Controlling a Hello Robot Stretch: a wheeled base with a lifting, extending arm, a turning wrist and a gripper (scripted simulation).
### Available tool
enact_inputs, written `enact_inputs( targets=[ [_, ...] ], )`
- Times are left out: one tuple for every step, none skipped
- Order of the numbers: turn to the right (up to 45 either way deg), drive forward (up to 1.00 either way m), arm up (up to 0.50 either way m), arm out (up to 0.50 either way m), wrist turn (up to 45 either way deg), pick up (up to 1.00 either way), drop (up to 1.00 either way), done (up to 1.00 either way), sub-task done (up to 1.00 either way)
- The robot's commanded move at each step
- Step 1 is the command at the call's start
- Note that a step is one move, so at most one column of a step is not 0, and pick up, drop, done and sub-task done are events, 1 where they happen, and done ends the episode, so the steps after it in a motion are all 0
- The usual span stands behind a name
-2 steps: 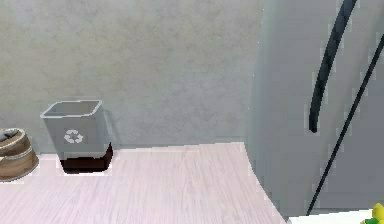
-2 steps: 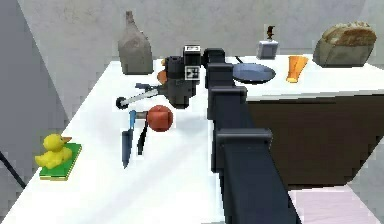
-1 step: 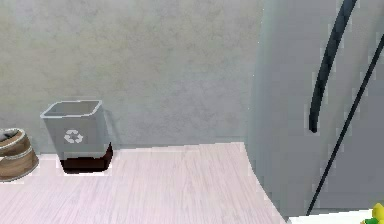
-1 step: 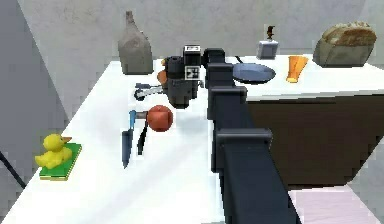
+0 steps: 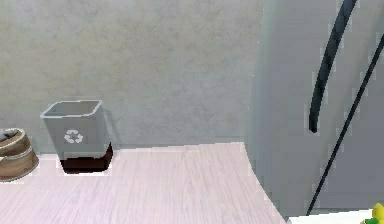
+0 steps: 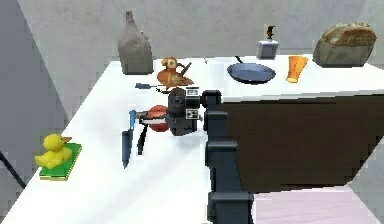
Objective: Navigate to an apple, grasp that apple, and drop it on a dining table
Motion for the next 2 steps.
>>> enact_inputs(
  targets=[
    [0.0,0.0,0.0,0.0,0.0,1.0,0.0,0.0,0.0],
    [0.0,0.0,0.1,0.0,0.0,0.0,0.0,0.0,0.0]
  ],
)
